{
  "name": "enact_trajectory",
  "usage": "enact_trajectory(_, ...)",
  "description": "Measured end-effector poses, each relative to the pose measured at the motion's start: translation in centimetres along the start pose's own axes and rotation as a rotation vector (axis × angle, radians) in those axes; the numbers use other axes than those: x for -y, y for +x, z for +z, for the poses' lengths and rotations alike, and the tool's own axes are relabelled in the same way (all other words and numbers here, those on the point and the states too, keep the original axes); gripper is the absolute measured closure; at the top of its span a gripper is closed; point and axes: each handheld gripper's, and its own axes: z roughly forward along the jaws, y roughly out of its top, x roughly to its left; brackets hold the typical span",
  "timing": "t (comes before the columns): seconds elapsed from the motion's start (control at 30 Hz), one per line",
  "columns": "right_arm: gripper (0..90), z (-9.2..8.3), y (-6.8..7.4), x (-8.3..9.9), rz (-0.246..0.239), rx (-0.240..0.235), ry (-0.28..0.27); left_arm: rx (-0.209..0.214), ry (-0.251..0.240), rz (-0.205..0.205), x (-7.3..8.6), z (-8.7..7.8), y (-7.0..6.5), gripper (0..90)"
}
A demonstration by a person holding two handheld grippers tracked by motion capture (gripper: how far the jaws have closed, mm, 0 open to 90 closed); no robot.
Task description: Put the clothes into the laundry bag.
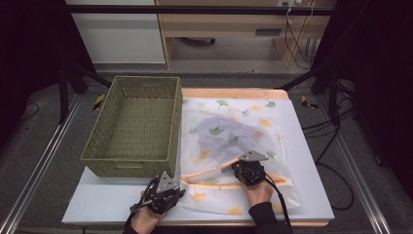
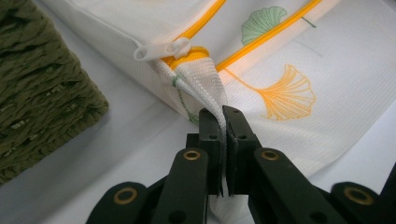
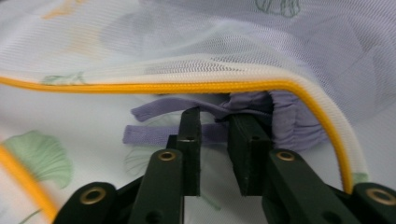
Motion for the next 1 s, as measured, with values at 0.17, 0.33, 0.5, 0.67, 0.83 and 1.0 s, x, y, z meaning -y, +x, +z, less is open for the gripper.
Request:
enact_trajectory(0.17, 65.1, -3.3, 0.3, 0.0, -0.009, -0.052, -0.064, 0.001, -0.001, -0.002, 0.0, 0.0, 0.0, 85.7)
enact_trajectory(0.33, 58.6, -7.0, 0.2, 0.2, -0.036, -0.057, -0.127, 0.004, -0.001, -0.005, 0.0, 0.0, 0.1, 85.7)
enact_trajectory(0.5, 49.9, -7.5, -1.1, 0.7, -0.013, -0.008, -0.126, 0.007, -0.003, -0.013, 0.1, 0.0, 0.1, 85.7)
enact_trajectory(0.67, 56.9, -5.4, -1.4, 1.3, -0.031, 0.056, -0.046, 0.009, -0.002, -0.012, 0.1, 0.0, 0.2, 85.7)
enact_trajectory(0.83, 85.1, -5.2, -2.4, 1.5, -0.001, 0.028, -0.006, 0.01, -0.003, -0.042, 0.0, 0.0, 0.1, 85.7)
enact_trajectory(1.0, 88.3, -6.8, -2.5, 2.0, -0.027, -0.031, -0.003, 0.001, 0.006, -0.068, 0.1, -0.5, 0.2, 85.0)
